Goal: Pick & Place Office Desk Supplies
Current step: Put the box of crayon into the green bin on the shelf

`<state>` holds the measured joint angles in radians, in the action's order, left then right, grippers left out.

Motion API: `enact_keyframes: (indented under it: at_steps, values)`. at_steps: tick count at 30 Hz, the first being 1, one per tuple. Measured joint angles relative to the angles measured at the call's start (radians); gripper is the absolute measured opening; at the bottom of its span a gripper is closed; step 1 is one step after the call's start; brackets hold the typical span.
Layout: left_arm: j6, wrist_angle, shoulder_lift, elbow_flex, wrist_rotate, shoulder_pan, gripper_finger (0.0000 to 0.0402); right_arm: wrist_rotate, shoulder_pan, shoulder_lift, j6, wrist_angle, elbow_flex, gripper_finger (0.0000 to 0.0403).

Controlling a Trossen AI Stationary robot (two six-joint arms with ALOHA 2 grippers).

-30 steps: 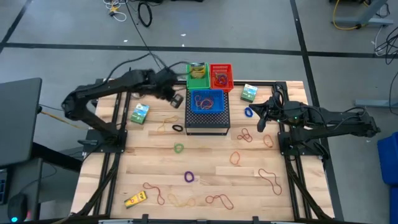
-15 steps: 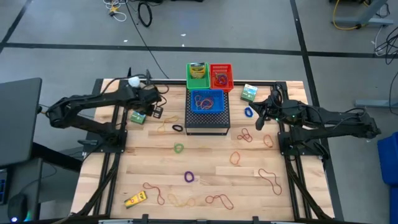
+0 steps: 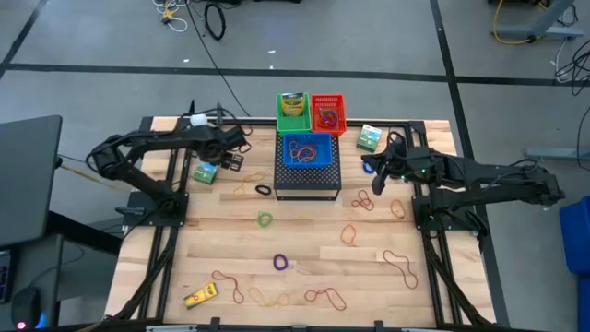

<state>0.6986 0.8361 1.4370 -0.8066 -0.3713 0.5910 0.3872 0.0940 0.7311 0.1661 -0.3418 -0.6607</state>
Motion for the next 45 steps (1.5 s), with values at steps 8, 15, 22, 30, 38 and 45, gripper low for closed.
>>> enact_keyframes:
  at_steps: [8,15,22,30,38,45]
  values:
    - [0.034,-0.022,0.1,0.0,-0.027,0.0,0.0146,-0.002,0.0,0.004,-0.016,0.12,0.0,0.0011]
    - [0.027,-0.016,0.157,-0.004,-0.049,0.004,0.0099,-0.002,0.0,0.004,-0.029,0.122,0.0,0.0011]
    - [0.008,-0.025,0.132,-0.001,-0.056,-0.017,0.0026,-0.001,0.0,0.004,-0.048,0.122,0.0,0.0011]
    - [0.0,-0.007,0.02,0.003,-0.021,-0.091,0.0006,-0.001,0.0,0.004,-0.051,0.12,0.0,0.0011]
    - [0.018,0.004,-0.192,0.003,-0.014,-0.23,0.0004,-0.001,0.0,0.004,-0.051,0.12,0.0,0.0011]
    - [0.039,0.005,-0.388,0.003,-0.052,-0.308,0.0004,-0.001,0.0,0.009,-0.052,0.115,0.0,0.0011]
